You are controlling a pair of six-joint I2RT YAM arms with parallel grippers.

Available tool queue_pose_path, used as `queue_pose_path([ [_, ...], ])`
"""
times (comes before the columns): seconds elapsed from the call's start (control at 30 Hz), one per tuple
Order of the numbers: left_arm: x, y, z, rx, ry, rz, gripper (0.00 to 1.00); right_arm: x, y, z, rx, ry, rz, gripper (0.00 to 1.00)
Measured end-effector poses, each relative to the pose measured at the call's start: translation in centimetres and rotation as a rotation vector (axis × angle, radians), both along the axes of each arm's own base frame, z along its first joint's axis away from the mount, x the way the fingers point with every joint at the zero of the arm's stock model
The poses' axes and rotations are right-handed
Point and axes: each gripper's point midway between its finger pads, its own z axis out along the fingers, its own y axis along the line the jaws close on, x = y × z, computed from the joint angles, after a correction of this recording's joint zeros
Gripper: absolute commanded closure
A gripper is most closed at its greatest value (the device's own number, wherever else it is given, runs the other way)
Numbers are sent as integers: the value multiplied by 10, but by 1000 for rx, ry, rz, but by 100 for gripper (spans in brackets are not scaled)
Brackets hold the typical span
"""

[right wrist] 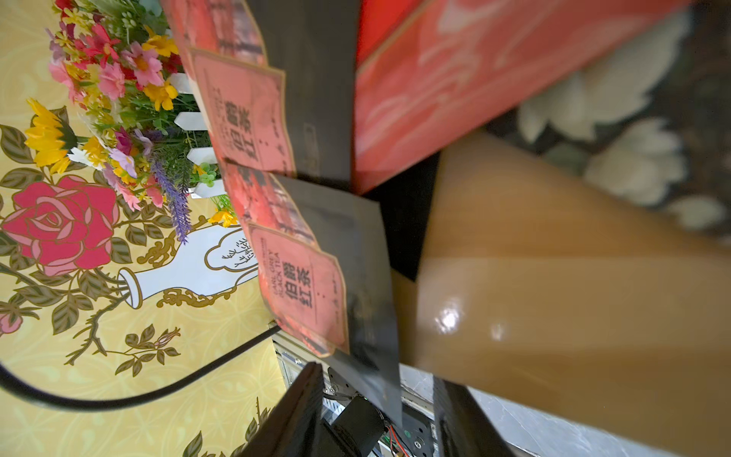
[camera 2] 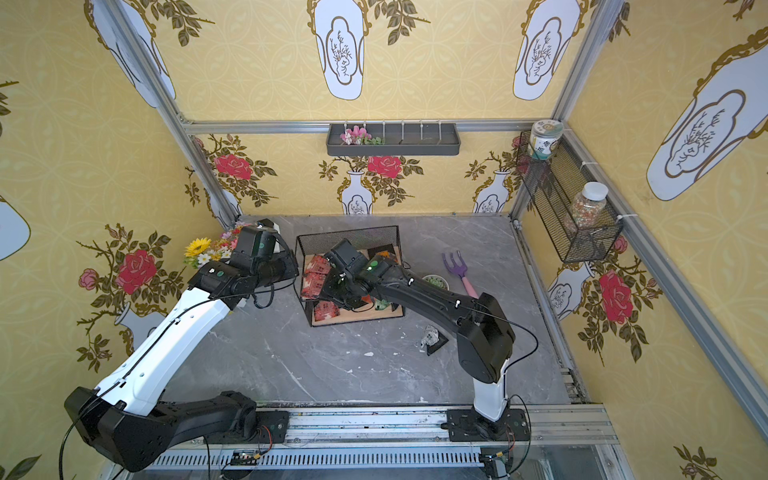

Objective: Remove the tea bags from the shelf
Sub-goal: Pick up the tea bag from the shelf.

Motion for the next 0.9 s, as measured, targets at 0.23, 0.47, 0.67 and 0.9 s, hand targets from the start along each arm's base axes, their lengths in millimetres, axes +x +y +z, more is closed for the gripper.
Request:
queue_pose_path([
  [0.23,0,0,0,0,0,0,87,2,-2,-7,11,31,-21,62],
  [0.47,0,0,0,0,0,0,87,4,-2,-6,22,44,-40,72],
  [0.67,0,0,0,0,1,0,87,2,-2,-8,30,62,-53,82],
  [0.9,0,0,0,-2,2,-2,87,5,-3,-1,47,50,-78,95],
])
